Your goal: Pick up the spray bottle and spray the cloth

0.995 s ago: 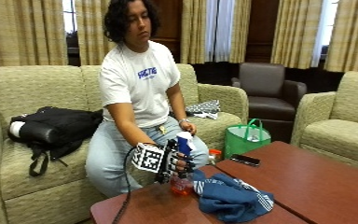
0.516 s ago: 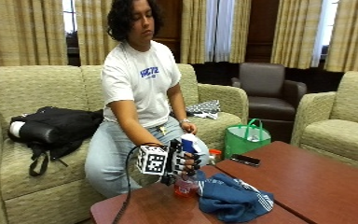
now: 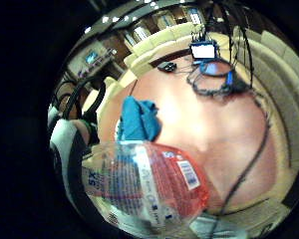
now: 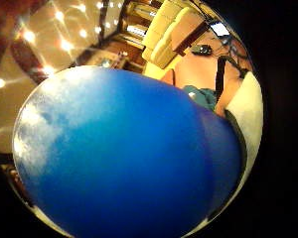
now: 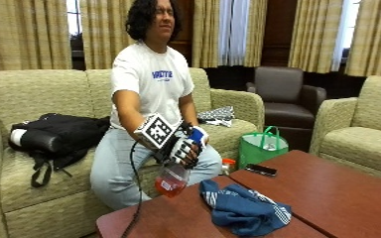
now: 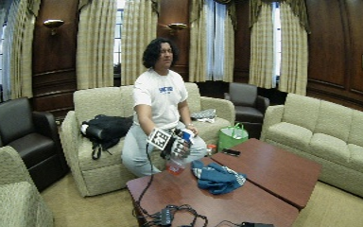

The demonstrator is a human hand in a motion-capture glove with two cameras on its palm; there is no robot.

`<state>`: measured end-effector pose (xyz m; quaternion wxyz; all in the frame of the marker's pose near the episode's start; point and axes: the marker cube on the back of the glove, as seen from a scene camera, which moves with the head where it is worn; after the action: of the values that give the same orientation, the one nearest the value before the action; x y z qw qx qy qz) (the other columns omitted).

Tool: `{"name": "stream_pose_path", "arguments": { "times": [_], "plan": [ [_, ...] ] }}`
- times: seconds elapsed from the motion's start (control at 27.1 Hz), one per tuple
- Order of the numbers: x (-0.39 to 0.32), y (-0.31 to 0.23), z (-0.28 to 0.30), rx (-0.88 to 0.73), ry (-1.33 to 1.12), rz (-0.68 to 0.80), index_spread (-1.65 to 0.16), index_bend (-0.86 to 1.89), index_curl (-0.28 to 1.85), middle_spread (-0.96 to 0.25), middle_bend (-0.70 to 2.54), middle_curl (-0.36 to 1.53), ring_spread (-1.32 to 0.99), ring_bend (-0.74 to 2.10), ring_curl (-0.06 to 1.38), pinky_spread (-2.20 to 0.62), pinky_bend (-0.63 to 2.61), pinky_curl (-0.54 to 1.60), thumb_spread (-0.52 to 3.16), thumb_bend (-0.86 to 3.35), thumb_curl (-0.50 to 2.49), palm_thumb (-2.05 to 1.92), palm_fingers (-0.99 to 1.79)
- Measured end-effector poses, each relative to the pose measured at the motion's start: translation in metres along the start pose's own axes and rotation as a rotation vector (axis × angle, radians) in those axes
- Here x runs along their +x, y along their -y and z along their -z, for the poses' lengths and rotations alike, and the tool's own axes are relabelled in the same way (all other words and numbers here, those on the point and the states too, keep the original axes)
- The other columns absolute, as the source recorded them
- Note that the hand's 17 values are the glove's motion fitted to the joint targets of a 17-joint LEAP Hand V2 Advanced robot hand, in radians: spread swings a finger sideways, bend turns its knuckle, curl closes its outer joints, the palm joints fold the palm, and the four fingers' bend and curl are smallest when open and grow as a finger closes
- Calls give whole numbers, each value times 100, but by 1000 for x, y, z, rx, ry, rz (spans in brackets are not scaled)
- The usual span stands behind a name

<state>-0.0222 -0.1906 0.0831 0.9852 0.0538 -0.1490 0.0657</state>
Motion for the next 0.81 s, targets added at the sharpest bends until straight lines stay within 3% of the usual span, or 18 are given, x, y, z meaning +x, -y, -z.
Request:
{"name": "stream_pose_path", "arguments": {
  "times": [0.41, 0.81],
  "plan": [
    [-60, 67, 27, -270, -539, 181, -26, 33, 47, -22, 52, 52, -20, 57, 45, -27, 36, 39, 38, -3, 66, 92, 138],
    [-89, 60, -88, -531, -985, 266, -26, 35, 51, -22, 54, 52, -21, 58, 45, -28, 37, 39, 33, -3, 70, 91, 137]
  ]
}}
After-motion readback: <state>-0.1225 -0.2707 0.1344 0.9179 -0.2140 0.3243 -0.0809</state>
